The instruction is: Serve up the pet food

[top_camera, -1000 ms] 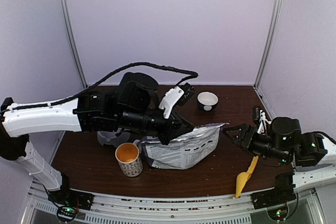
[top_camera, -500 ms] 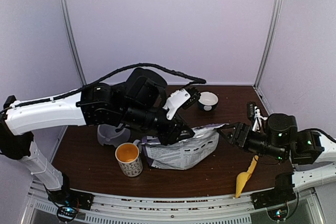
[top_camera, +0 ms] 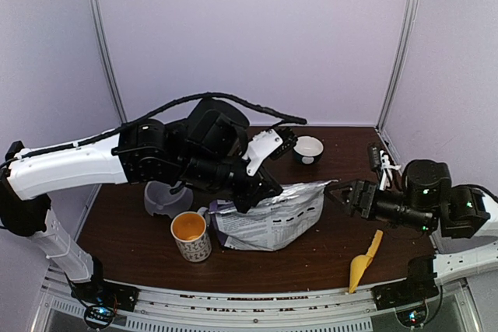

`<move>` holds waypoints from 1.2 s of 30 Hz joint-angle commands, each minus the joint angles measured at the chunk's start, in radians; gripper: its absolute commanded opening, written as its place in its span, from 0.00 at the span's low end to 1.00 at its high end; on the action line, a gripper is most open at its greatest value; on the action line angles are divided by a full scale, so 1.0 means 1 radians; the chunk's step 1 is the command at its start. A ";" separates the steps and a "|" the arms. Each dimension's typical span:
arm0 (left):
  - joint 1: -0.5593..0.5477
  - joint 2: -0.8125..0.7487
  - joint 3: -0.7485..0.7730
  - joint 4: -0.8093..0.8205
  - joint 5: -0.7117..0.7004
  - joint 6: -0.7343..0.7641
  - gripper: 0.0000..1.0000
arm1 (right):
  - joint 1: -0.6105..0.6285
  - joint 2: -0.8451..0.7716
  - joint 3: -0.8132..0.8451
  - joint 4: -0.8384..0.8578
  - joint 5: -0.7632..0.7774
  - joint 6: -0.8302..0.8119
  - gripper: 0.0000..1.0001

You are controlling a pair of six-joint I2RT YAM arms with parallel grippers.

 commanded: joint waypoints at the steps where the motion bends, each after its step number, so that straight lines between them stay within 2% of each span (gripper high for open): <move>1: 0.000 -0.013 0.007 0.005 0.040 0.015 0.00 | -0.006 0.002 0.169 -0.230 -0.030 -0.222 0.82; 7: 0.007 -0.046 -0.040 0.069 0.177 0.031 0.00 | -0.005 0.183 0.444 -0.483 -0.141 -0.478 0.75; 12: 0.011 -0.050 -0.056 0.107 0.316 0.048 0.00 | -0.002 0.335 0.576 -0.522 -0.314 -0.620 0.65; 15: 0.012 -0.057 -0.059 0.109 0.327 0.062 0.00 | 0.003 0.393 0.604 -0.520 -0.382 -0.676 0.61; 19: 0.017 -0.061 -0.054 0.101 0.333 0.073 0.00 | 0.008 0.422 0.617 -0.511 -0.395 -0.715 0.55; 26: 0.017 -0.064 -0.053 0.099 0.362 0.092 0.00 | 0.008 0.435 0.613 -0.509 -0.318 -0.753 0.42; 34: 0.018 -0.064 -0.053 0.098 0.385 0.105 0.00 | 0.008 0.464 0.603 -0.501 -0.295 -0.778 0.29; 36: 0.017 -0.064 -0.054 0.099 0.388 0.107 0.00 | 0.008 0.463 0.599 -0.492 -0.296 -0.781 0.29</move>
